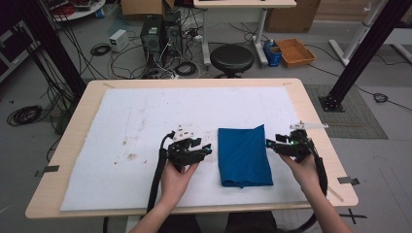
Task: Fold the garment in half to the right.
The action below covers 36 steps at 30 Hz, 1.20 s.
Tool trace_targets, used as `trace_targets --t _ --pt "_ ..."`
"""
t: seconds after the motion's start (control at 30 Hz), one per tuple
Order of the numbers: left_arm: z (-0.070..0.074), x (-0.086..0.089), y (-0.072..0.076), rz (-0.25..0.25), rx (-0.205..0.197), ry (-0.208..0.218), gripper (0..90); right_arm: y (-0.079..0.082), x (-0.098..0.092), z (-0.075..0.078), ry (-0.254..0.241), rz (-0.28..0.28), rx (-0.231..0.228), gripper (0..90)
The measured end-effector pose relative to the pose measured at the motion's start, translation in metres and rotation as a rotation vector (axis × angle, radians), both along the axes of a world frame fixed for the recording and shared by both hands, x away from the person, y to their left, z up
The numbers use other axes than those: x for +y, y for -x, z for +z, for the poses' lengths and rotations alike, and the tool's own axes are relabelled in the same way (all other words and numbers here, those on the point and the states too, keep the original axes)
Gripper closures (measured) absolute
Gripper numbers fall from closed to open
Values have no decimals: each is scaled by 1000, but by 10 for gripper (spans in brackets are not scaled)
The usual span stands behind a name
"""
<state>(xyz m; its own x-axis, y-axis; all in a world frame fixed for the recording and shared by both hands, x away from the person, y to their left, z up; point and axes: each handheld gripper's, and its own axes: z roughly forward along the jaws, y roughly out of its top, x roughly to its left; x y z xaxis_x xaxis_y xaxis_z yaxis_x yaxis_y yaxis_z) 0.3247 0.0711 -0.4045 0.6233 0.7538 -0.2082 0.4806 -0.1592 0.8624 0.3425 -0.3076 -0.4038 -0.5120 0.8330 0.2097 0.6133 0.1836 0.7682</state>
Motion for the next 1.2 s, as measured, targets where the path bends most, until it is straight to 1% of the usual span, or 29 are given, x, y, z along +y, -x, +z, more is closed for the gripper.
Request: trace_targets --t 0.03,0.1,0.17,0.2,0.3,0.37,0.4,0.43,0.47,0.5,0.57,0.63,0.7,0.83,0.93,1.07,1.13,1.17,1.2 --pt "1 3 1 -1 -6 -1 522 11 -2 -2 -15 10 6 458" --pt "3 10 3 -5 -16 -4 509 30 -3 -6 -35 38 15 509" --pt "4 18 6 -3 -23 -3 508 47 -2 -12 -36 65 21 557" --pt "4 22 7 -1 -23 -9 506 53 0 -14 -31 70 32 567" --pt "2 35 12 12 -24 -3 502 67 4 -22 -33 89 70 572" --pt "0 42 14 27 -20 11 502 74 6 -26 -36 92 83 572" --pt "-1 45 14 26 -15 14 501 76 7 -28 -30 96 86 582" --pt "-3 47 14 27 -12 21 502 78 8 -30 -21 98 89 621" --pt "-3 49 15 29 -11 22 502 78 9 -32 -9 106 89 660" --pt "-4 50 15 27 -9 23 502 78 10 -33 0 110 94 728" --pt "-4 51 16 26 -8 21 501 80 10 -33 18 125 75 828" --pt "-5 50 16 21 -6 22 502 82 10 -30 27 132 54 877" --pt "-5 51 16 18 -3 22 502 84 8 -27 30 125 46 884" --pt "-5 51 17 15 -2 24 501 87 1 -24 12 111 50 885" --pt "-5 51 17 15 -2 23 502 90 -4 -24 9 99 60 884" --pt "-5 50 16 8 2 15 501 88 -9 -27 16 82 80 881" --pt "-5 49 16 5 3 15 502 87 -10 -27 13 83 74 800" --pt "-6 48 15 1 2 14 501 87 -10 -26 10 78 73 794" --pt "-6 47 14 1 3 8 497 85 -10 -22 11 73 61 779"
